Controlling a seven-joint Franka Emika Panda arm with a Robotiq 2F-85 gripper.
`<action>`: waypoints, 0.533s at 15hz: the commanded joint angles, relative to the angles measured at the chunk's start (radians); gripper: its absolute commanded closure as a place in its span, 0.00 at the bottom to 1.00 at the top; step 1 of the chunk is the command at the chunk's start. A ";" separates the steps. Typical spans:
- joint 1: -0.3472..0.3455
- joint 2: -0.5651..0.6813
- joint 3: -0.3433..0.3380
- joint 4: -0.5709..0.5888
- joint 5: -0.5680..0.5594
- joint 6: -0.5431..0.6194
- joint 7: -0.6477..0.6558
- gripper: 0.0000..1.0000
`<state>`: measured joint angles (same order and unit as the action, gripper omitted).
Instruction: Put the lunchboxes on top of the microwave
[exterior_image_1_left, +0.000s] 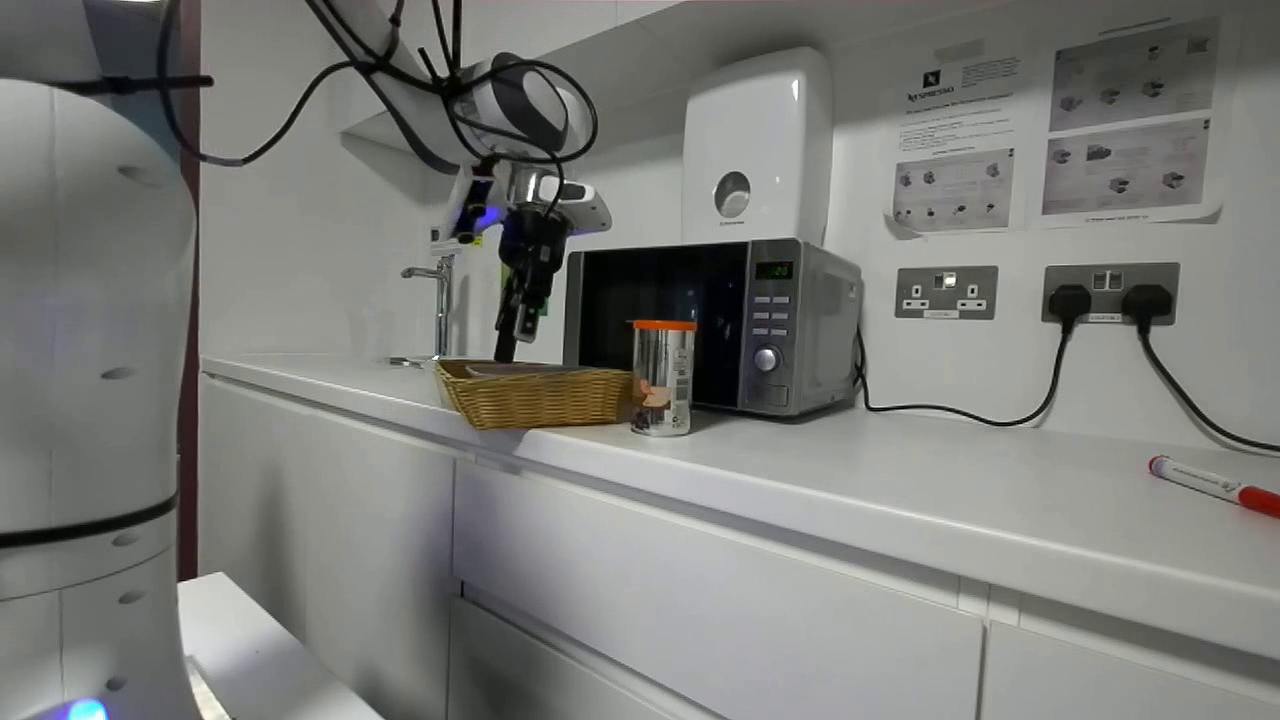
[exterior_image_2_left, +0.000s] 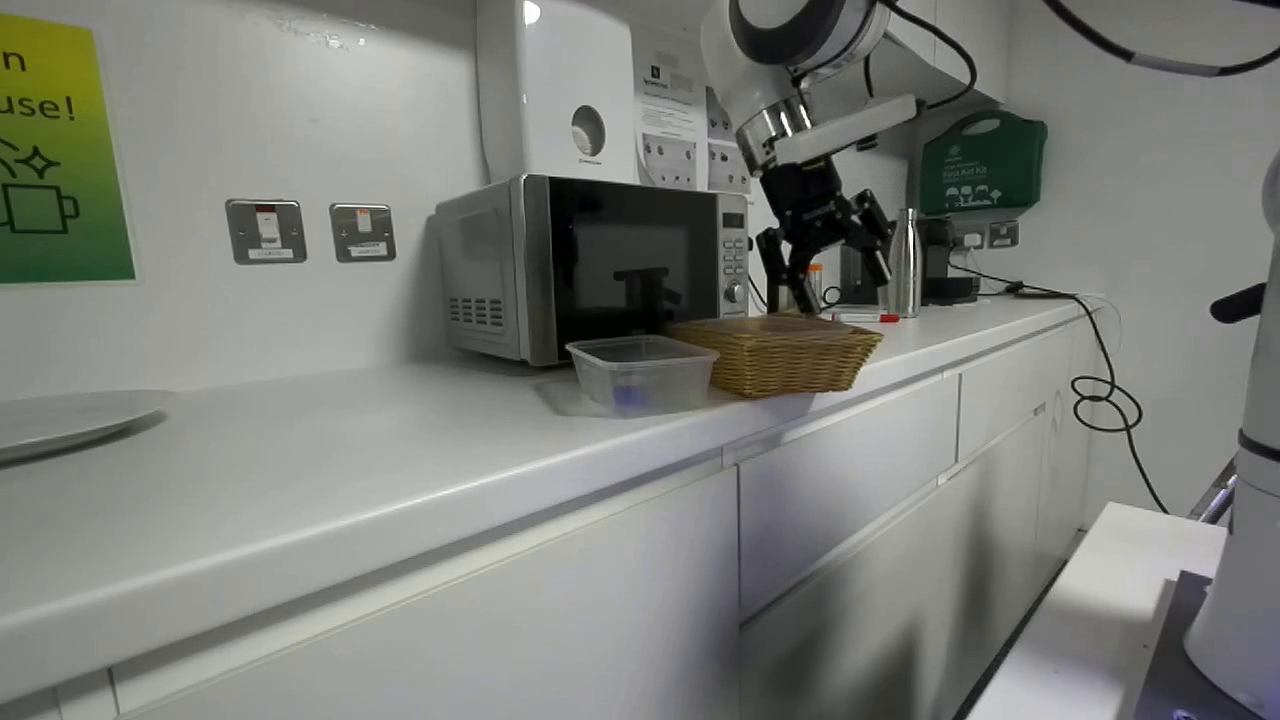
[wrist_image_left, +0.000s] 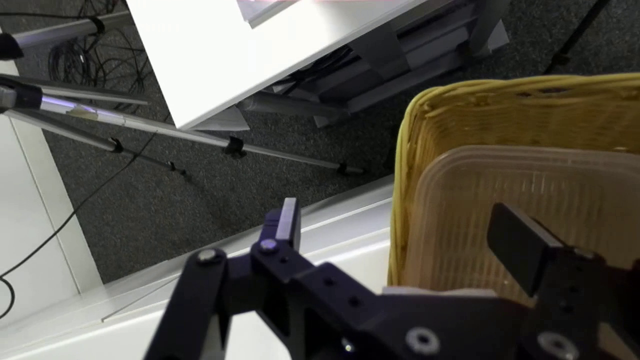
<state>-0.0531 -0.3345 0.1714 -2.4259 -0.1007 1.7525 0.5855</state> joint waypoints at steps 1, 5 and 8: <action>-0.004 0.112 -0.035 0.067 0.032 0.006 0.077 0.00; -0.004 0.158 -0.101 0.080 0.142 0.024 0.079 0.00; -0.008 0.159 -0.141 0.076 0.222 0.052 0.066 0.18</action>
<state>-0.0549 -0.1918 0.0630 -2.3735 0.0480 1.7872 0.6490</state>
